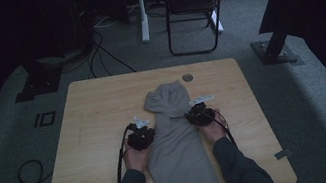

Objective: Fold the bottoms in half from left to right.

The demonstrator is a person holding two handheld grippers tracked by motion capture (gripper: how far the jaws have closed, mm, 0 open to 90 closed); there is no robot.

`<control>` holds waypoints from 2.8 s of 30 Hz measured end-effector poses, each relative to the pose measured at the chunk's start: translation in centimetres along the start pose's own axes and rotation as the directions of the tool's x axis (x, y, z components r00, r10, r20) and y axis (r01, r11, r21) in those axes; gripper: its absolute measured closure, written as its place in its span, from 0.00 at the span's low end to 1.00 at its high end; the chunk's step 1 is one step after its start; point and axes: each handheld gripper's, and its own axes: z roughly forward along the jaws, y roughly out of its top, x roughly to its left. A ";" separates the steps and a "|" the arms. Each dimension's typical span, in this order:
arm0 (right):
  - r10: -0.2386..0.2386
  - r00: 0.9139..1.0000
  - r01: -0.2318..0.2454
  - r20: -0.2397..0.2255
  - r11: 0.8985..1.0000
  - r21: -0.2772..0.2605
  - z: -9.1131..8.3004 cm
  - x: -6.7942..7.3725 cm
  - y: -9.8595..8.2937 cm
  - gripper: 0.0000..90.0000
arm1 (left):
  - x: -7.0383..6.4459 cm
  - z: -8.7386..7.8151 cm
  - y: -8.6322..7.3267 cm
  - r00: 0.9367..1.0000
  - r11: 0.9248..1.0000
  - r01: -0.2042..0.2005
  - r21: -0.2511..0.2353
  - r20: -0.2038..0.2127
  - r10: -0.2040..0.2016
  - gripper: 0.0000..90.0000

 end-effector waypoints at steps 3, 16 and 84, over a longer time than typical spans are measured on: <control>-0.020 1.000 0.020 -0.020 1.000 0.002 -0.9 0.7 -1.0 0.86 | -0.3 -1.3 -1.5 1.000 1.000 0.001 -0.011 0.023 -0.001 0.95; -0.241 0.971 0.241 -0.008 0.971 -0.005 -2.3 5.5 -1.1 0.48 | -1.0 -3.6 -4.2 0.999 0.999 -0.018 -0.034 0.040 0.019 0.88; 0.044 0.986 -0.047 0.163 0.999 0.017 1.3 -0.1 5.2 0.83 | -1.2 -3.6 -4.3 1.000 0.999 -0.002 -0.035 0.029 0.003 0.86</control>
